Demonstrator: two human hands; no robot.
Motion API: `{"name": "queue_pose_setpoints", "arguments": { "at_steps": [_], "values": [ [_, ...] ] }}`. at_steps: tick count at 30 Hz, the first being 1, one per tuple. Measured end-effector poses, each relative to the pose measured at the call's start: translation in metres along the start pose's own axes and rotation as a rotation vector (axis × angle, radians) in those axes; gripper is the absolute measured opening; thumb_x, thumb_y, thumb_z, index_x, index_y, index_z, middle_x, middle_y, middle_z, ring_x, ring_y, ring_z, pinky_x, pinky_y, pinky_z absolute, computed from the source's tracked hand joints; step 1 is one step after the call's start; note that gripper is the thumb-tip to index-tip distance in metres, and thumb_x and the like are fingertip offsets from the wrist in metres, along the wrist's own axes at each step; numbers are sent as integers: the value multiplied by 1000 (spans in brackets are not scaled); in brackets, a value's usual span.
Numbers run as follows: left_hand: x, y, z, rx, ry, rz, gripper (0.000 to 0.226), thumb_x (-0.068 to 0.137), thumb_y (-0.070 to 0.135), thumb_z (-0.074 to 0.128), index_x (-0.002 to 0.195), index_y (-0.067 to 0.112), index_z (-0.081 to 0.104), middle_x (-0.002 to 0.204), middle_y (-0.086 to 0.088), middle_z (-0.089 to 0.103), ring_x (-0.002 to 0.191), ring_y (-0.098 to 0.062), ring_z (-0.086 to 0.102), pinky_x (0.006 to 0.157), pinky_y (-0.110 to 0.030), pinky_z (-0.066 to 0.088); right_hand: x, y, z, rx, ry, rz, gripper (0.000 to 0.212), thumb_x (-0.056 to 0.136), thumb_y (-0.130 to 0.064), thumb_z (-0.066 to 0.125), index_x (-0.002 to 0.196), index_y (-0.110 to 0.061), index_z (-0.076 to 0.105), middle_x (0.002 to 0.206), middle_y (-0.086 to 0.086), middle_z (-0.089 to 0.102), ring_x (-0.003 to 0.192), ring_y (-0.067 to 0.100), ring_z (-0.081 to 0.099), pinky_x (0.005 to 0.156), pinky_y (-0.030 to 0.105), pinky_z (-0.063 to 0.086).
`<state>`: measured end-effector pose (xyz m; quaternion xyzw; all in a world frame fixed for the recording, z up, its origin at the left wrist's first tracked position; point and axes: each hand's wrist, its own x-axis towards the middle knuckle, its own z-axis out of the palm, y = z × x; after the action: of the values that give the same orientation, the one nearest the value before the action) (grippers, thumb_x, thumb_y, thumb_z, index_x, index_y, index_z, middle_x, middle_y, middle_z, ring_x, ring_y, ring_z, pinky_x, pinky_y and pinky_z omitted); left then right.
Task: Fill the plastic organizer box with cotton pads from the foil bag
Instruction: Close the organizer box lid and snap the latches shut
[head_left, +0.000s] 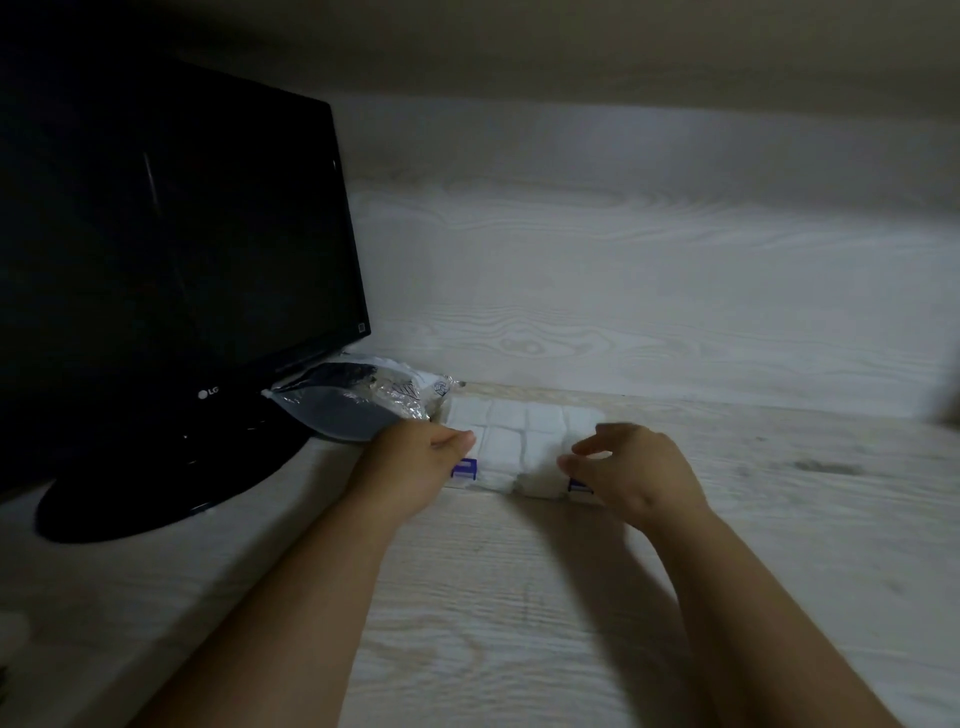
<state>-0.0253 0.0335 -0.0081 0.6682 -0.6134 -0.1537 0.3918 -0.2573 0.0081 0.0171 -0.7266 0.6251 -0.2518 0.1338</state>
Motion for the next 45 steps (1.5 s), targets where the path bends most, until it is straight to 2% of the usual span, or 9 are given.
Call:
{"name": "queue_pose_setpoints", "arguments": {
  "at_steps": [2,4,9,14,19,23,29,38,45],
  "values": [
    [0,3,0,107,59,25,39,86,46,66,117,24,70,125,5,62,120,-14,56,94,-22,41,0,-1,1,-63,72,-58,34,79,-50,69,107,-32,72,140,-10,52,122,21,49,102,37,41],
    [-3,7,-2,186,115,79,42,80,39,73,120,25,68,138,6,53,127,-14,49,104,-23,35,1,-3,3,-35,72,-137,33,78,-44,73,109,-32,72,134,-9,55,120,20,50,102,37,41],
    [-5,10,4,244,-5,117,46,80,5,65,123,20,67,144,2,49,131,-16,46,106,-15,27,-1,-6,13,-97,-37,-259,31,82,-39,72,113,-38,69,126,-15,61,116,14,52,100,33,40],
    [-3,14,13,184,-78,112,38,88,9,66,125,16,65,143,-4,51,131,-16,48,109,-18,28,5,-1,12,-92,5,-165,22,85,-33,68,106,-38,72,119,-14,66,115,13,55,99,30,41],
    [-2,32,28,241,-99,190,36,92,10,61,128,13,63,138,-10,56,130,-23,48,102,-19,30,7,5,2,-133,5,-51,21,87,-29,66,106,-38,72,118,-8,68,115,17,56,101,34,41],
    [3,44,43,300,-105,259,39,95,10,55,134,15,57,145,-9,48,135,-22,43,104,-19,27,12,16,-10,-121,-4,28,24,87,-24,66,106,-36,73,117,-4,69,110,20,60,98,34,45],
    [12,64,64,331,-129,237,40,96,11,51,135,16,56,142,-8,51,133,-23,43,103,-20,29,25,34,-19,-25,-24,125,25,84,-18,69,102,-34,74,110,-4,72,102,18,65,95,33,50],
    [36,77,96,318,-122,239,35,89,6,55,121,15,65,119,-8,64,116,-28,55,91,-28,42,44,56,-16,-6,93,191,30,90,-14,59,113,-29,72,120,2,69,110,23,62,96,30,49],
    [38,75,112,277,-88,212,50,93,3,50,140,19,51,152,-7,39,138,-26,39,113,-31,31,50,62,-13,-1,106,212,35,91,-12,55,118,-30,69,122,4,67,111,24,61,91,26,47]
  ]
}}
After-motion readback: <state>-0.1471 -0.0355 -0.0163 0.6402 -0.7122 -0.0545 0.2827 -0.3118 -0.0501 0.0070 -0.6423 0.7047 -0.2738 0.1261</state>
